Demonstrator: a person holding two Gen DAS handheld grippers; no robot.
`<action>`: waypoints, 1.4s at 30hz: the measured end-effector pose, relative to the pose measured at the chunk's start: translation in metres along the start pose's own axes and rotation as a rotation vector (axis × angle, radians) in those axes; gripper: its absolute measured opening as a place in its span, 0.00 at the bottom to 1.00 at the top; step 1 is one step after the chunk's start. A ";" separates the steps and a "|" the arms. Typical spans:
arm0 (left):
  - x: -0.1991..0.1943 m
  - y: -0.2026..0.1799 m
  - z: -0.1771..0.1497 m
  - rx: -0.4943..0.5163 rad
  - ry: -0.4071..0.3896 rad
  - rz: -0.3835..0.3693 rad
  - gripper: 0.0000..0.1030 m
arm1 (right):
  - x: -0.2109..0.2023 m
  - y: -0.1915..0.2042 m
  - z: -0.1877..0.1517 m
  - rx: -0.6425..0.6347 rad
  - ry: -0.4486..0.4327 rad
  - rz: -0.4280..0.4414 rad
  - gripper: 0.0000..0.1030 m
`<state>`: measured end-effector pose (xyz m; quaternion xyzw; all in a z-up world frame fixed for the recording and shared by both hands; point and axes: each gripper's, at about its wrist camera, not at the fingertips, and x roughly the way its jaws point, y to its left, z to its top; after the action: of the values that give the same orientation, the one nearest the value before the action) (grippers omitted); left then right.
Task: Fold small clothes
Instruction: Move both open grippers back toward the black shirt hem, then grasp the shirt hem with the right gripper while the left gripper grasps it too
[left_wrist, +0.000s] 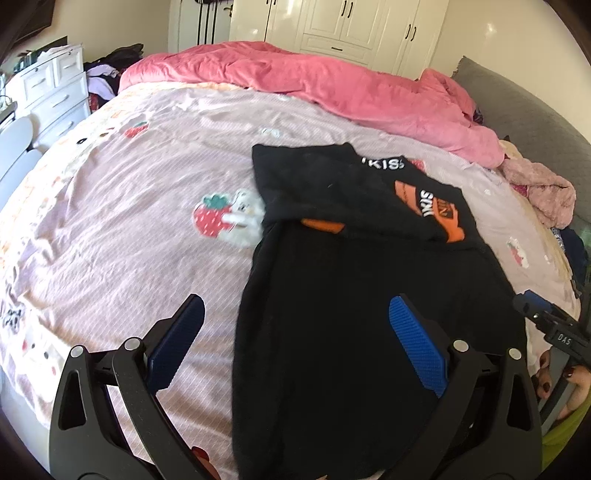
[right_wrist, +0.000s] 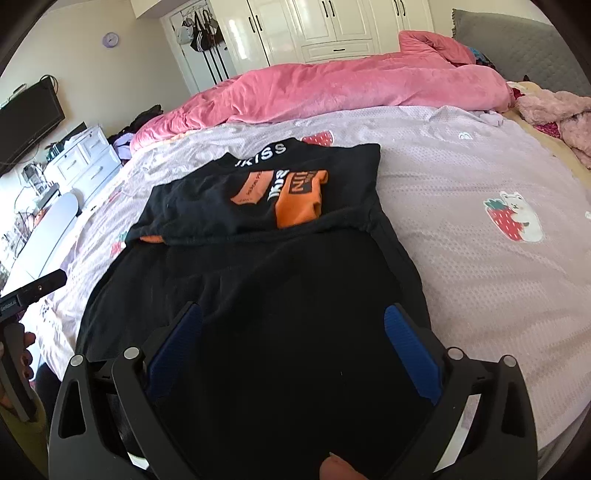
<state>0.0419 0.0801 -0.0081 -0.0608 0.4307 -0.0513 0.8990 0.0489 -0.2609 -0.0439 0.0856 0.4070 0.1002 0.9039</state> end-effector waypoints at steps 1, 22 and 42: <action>-0.001 0.003 -0.003 -0.002 0.005 0.005 0.91 | -0.001 -0.001 -0.001 -0.002 0.002 -0.002 0.96; 0.003 0.026 -0.076 0.008 0.147 0.033 0.91 | -0.039 -0.036 -0.076 0.007 0.090 -0.101 0.95; 0.018 0.013 -0.102 0.068 0.162 0.056 0.82 | -0.058 -0.058 -0.102 -0.050 0.127 -0.160 0.06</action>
<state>-0.0257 0.0838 -0.0876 -0.0137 0.5017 -0.0453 0.8637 -0.0591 -0.3244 -0.0821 0.0239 0.4662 0.0428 0.8833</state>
